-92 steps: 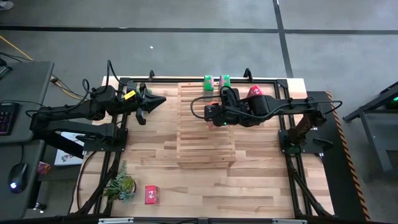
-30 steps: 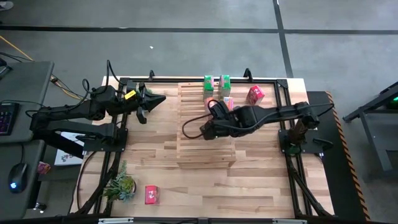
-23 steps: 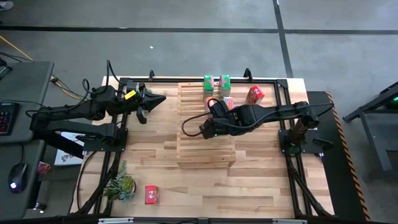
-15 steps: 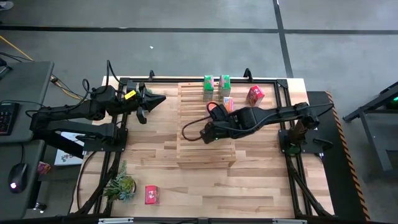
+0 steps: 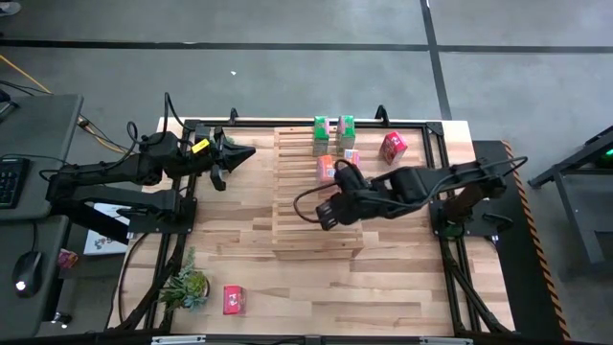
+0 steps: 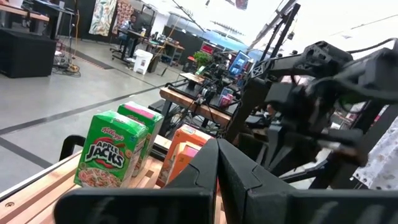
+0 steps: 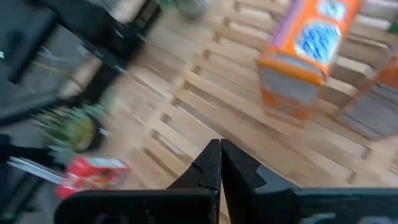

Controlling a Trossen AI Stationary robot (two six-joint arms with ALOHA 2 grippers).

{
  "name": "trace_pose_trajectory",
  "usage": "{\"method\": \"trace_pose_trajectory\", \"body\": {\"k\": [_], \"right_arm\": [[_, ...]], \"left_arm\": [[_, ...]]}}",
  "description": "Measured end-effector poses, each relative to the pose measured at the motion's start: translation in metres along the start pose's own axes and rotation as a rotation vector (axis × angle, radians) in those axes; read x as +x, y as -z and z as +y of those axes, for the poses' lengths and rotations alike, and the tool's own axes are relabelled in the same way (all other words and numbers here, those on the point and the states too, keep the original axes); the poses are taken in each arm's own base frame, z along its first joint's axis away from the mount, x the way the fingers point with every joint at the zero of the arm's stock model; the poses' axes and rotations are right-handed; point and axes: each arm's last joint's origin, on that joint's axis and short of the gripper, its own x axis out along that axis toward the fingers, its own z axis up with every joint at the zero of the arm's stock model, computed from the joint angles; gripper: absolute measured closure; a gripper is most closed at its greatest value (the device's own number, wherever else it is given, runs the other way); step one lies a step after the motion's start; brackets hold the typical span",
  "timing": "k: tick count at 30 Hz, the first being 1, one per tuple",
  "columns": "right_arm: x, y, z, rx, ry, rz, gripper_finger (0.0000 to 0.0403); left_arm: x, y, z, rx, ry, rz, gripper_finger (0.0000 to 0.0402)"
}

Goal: Stack cereal on shelf
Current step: Put the orange cereal box on the shelf

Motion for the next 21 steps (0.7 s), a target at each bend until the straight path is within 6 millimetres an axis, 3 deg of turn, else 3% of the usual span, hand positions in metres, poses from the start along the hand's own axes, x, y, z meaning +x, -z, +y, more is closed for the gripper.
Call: {"method": "trace_pose_trajectory", "body": {"k": [5, 15, 21], "right_arm": [[-0.003, -0.01, 0.005, 0.03, -0.06, -0.089, 0.038], [0.001, -0.022, 0.001, 0.045, -0.024, -0.176, 0.0198], [-0.001, -0.026, 0.006, 0.028, -0.069, -0.223, 0.015]], "left_arm": [[0.0, 0.0, 0.0, -0.001, 0.0, 0.0, 0.0401], [0.0, 0.0, 0.0, -0.001, 0.0, 0.0, 0.0401], [0.0, 0.0, 0.0, -0.001, 0.0, 0.0, 0.0401]]}}
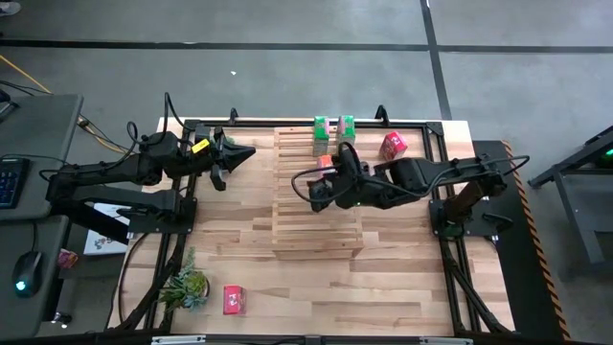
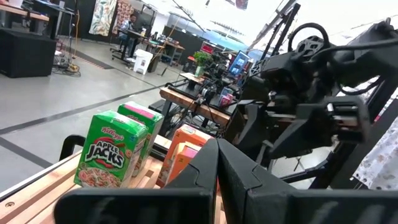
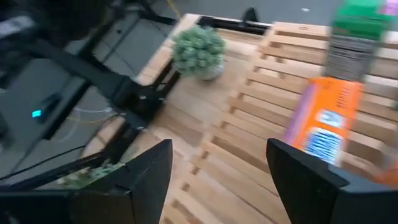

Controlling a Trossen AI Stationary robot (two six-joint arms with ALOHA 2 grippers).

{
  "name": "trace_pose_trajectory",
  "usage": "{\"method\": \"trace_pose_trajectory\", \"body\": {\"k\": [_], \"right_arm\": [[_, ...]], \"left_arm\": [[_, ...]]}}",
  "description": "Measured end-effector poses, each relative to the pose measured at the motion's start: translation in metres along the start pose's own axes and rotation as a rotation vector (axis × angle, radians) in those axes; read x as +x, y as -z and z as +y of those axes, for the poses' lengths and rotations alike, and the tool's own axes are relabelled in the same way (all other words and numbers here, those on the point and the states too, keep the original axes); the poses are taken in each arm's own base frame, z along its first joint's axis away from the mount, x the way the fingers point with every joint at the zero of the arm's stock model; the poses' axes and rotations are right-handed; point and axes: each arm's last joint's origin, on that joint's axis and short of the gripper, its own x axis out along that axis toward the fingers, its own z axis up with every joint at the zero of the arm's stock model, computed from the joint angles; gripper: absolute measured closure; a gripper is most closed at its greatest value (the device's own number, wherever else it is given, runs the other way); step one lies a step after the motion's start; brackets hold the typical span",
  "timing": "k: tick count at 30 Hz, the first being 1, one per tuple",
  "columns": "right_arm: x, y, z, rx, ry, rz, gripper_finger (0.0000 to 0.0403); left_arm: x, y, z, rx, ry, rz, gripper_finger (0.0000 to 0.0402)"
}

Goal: Stack cereal on shelf
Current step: Put the orange cereal box on the shelf

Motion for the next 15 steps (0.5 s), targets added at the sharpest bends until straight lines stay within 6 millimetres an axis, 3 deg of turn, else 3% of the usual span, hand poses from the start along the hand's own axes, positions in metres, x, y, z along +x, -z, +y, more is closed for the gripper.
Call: {"method": "trace_pose_trajectory", "body": {"k": [5, 15], "right_arm": [[0.0, -0.004, 0.008, 0.008, -0.074, -0.031, 0.0147], [0.009, -0.002, -0.009, 0.083, 0.126, -0.096, 0.0147]], "left_arm": [[0.0, 0.0, 0.0, 0.0, 0.0, 0.0, 0.0402], [0.0, 0.0, 0.0, 0.0, -0.001, 0.0, 0.0401]]}}
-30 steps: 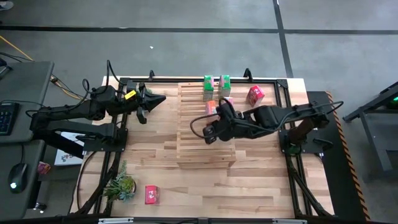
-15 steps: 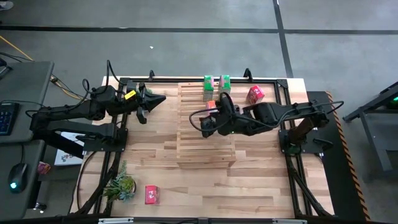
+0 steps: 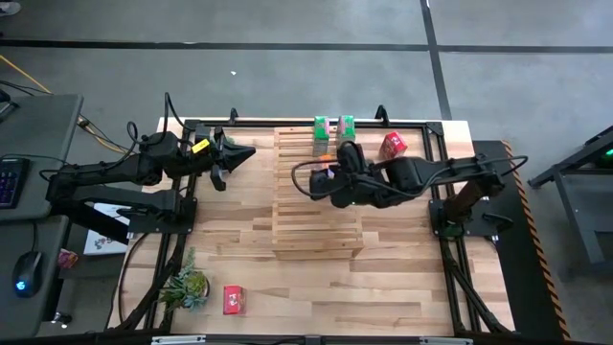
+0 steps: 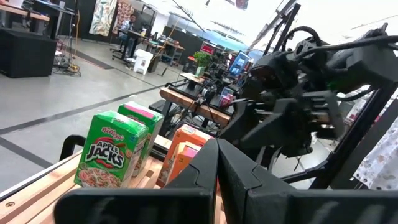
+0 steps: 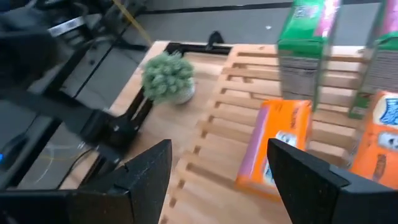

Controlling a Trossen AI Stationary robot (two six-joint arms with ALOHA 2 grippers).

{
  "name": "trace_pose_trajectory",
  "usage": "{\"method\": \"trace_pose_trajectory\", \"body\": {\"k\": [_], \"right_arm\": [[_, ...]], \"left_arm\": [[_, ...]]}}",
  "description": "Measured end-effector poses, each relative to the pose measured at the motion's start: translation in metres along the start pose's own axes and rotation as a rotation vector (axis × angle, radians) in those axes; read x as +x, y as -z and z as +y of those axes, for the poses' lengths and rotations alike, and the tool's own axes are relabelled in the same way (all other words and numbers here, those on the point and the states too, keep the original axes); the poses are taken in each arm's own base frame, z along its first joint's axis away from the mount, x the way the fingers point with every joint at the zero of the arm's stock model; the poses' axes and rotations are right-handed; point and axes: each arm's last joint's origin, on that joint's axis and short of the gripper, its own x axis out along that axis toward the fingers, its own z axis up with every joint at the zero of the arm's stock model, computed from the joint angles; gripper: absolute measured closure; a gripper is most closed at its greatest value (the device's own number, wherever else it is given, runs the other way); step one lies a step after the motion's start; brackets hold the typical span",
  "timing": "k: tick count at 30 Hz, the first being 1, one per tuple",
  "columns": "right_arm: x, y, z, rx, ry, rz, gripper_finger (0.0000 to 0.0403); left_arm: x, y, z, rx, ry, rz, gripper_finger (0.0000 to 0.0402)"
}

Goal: Stack cereal on shelf
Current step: Put the orange cereal box on the shelf

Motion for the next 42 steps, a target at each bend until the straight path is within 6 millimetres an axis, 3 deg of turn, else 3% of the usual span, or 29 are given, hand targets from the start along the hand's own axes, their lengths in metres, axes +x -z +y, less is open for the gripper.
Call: {"method": "trace_pose_trajectory", "body": {"k": [8, 13, 16, 22, 25, 32, 42], "right_arm": [[0.019, -0.002, -0.005, 0.007, 0.073, -0.001, 0.0147], [0.02, -0.004, -0.007, -0.004, 0.098, 0.003, 0.0147], [0.011, -0.012, -0.003, -0.032, 0.069, -0.009, 0.0147], [-0.028, -0.051, 0.009, -0.083, -0.048, -0.084, 0.0147], [-0.031, -0.059, 0.004, -0.104, -0.006, -0.039, 0.0147], [-0.003, -0.037, 0.001, -0.142, 0.137, 0.074, 0.0147], [0.01, -0.024, 0.005, -0.135, 0.154, 0.156, 0.0147]], "left_arm": [[0.0, 0.0, 0.0, 0.0, 0.0, 0.001, 0.0402], [0.0, 0.0, 0.0, 0.0, 0.0, 0.001, 0.0402], [0.0, 0.0, 0.0, 0.0, 0.0, 0.0, 0.0401], [0.0, 0.0, 0.0, 0.0, 0.0, 0.001, 0.0401], [0.0, 0.0, 0.0, 0.0, -0.001, 0.001, 0.0402], [0.0, 0.0, 0.0, 0.0, 0.0, 0.001, 0.0402], [0.0, 0.0, 0.0, -0.006, 0.0, 0.001, 0.0401]]}}
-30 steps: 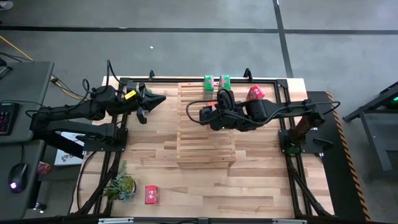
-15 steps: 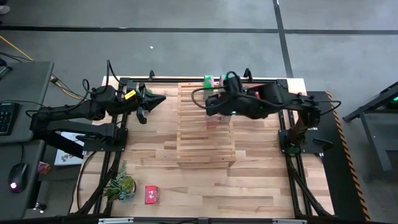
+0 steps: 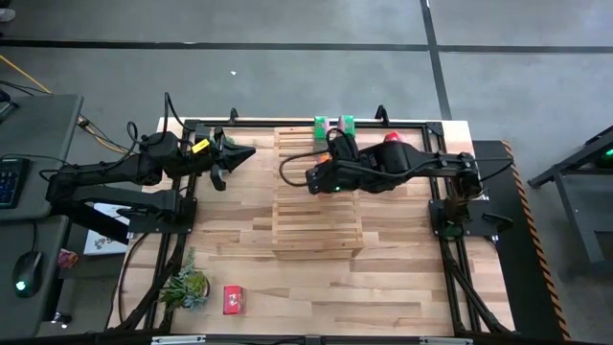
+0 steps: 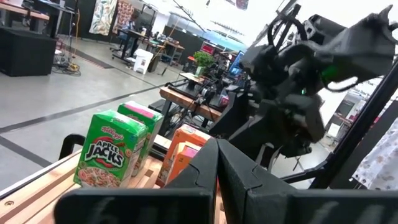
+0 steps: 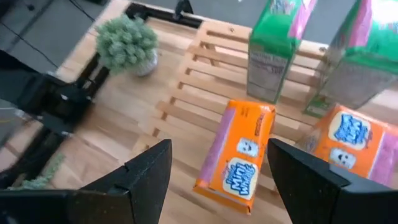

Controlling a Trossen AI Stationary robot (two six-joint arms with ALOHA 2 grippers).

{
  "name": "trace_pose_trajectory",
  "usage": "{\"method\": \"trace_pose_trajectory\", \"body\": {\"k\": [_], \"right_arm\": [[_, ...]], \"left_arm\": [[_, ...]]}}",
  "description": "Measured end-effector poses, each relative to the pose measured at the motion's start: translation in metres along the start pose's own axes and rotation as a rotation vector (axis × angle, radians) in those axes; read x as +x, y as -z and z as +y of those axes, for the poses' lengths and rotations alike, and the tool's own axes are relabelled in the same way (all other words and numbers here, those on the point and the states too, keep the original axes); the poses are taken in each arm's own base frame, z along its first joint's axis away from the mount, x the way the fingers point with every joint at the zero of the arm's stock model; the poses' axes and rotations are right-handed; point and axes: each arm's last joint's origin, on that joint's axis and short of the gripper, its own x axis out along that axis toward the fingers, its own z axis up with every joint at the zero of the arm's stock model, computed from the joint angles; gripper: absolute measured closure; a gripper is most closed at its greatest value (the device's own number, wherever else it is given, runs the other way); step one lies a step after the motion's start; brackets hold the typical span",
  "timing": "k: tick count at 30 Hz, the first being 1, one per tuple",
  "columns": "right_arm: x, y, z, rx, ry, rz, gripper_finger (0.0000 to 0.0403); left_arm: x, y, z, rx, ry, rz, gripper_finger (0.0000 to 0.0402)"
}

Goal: Stack cereal on shelf
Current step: Put the orange cereal box on the shelf

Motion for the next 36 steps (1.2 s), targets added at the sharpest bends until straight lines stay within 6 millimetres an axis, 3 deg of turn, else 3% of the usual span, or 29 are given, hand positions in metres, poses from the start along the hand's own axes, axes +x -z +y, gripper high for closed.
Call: {"method": "trace_pose_trajectory", "body": {"k": [10, 21, 36], "right_arm": [[0.018, 0.015, 0.01, 0.01, 0.082, -0.027, 0.0147], [0.021, 0.017, 0.008, 0.022, 0.118, -0.038, 0.0147], [0.039, 0.027, 0.015, 0.008, 0.159, 0.004, 0.0148]], "left_arm": [[0.0, 0.0, 0.0, -0.02, -0.001, 0.001, 0.0402], [0.0, 0.001, 0.0, -0.02, -0.003, 0.008, 0.0402], [0.0, 0.001, 0.0, -0.019, -0.004, 0.009, 0.0402]]}}
